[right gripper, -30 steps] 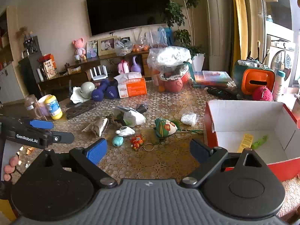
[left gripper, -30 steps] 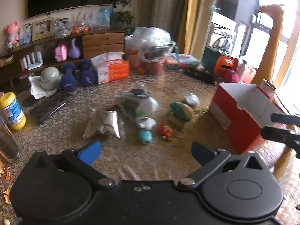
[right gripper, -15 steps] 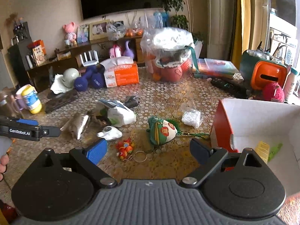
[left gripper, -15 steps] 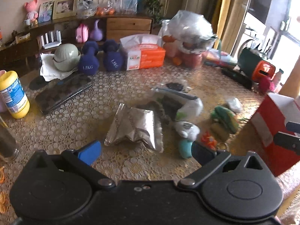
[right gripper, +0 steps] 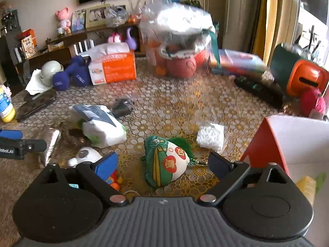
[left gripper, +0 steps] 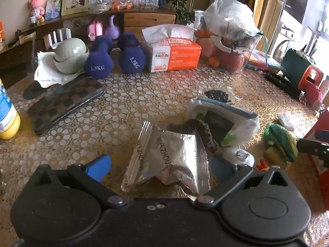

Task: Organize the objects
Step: 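Grasp the silver foil bag with the left tool while the right tool grasps the green pouch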

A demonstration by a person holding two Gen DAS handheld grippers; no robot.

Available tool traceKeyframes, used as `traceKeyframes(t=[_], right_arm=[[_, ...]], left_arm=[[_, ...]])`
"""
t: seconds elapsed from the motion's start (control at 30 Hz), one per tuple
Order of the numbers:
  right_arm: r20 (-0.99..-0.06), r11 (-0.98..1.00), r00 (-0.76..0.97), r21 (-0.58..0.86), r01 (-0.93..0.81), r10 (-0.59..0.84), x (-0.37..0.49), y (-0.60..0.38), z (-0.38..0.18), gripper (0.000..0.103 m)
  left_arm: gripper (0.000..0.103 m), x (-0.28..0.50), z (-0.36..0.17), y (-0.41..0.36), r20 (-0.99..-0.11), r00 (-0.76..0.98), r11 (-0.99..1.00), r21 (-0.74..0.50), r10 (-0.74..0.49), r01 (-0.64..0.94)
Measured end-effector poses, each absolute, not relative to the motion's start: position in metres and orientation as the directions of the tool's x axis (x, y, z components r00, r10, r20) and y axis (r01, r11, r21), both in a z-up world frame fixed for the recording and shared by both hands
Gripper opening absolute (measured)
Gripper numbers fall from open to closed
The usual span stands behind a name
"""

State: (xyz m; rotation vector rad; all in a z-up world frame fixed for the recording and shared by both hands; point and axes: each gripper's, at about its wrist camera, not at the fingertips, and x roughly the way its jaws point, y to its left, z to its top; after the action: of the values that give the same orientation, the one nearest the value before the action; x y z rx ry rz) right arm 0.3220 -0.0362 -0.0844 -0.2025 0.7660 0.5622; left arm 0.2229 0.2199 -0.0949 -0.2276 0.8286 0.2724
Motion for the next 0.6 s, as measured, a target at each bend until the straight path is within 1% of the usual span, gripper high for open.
traceKeyframes(t=[0.23, 0.3, 0.4, 0.47, 0.5, 0.53, 0.57, 0.6], right_arm=[[-0.735, 0.847, 0.56, 0.036, -0.53, 0.381, 0.343, -0.029, -0.105, 0.095], [-0.739, 0.851, 0.559, 0.037, -0.524, 0.376, 0.348, -0.029, -0.108, 0.095], [-0.748, 0.857, 0.547, 0.057, -0.512, 0.376, 0.356, -0.029, -0.113, 0.095], [-0.754, 0.86, 0.538, 0.071, -0.505, 0.378, 0.359, -0.029, -0.116, 0.091], [-0.757, 0.859, 0.533, 0.073, -0.507, 0.378, 0.36, -0.028, -0.118, 0.087], [-0.761, 0.859, 0.53, 0.069, -0.508, 0.375, 0.361, -0.027, -0.12, 0.083], [-0.764, 0.858, 0.529, 0.064, -0.509, 0.371, 0.361, -0.027, -0.121, 0.082], [-0.767, 0.858, 0.526, 0.064, -0.509, 0.369, 0.362, -0.026, -0.123, 0.079]], left_arm=[[0.102, 0.237, -0.108, 0.221, -0.77, 0.623, 0.956, -0.059, 0.138, -0.286], [0.097, 0.239, -0.111, 0.224, -0.774, 0.618, 0.957, -0.057, 0.139, -0.286], [0.09, 0.242, -0.115, 0.227, -0.781, 0.616, 0.956, -0.092, 0.104, -0.278], [0.08, 0.242, -0.115, 0.226, -0.779, 0.62, 0.96, -0.099, 0.088, -0.261], [0.077, 0.242, -0.115, 0.224, -0.776, 0.625, 0.963, -0.097, 0.084, -0.25], [0.071, 0.241, -0.114, 0.221, -0.774, 0.628, 0.966, -0.092, 0.083, -0.241], [0.068, 0.241, -0.113, 0.219, -0.772, 0.63, 0.968, -0.089, 0.083, -0.236], [0.067, 0.241, -0.112, 0.217, -0.771, 0.631, 0.969, -0.081, 0.089, -0.235]])
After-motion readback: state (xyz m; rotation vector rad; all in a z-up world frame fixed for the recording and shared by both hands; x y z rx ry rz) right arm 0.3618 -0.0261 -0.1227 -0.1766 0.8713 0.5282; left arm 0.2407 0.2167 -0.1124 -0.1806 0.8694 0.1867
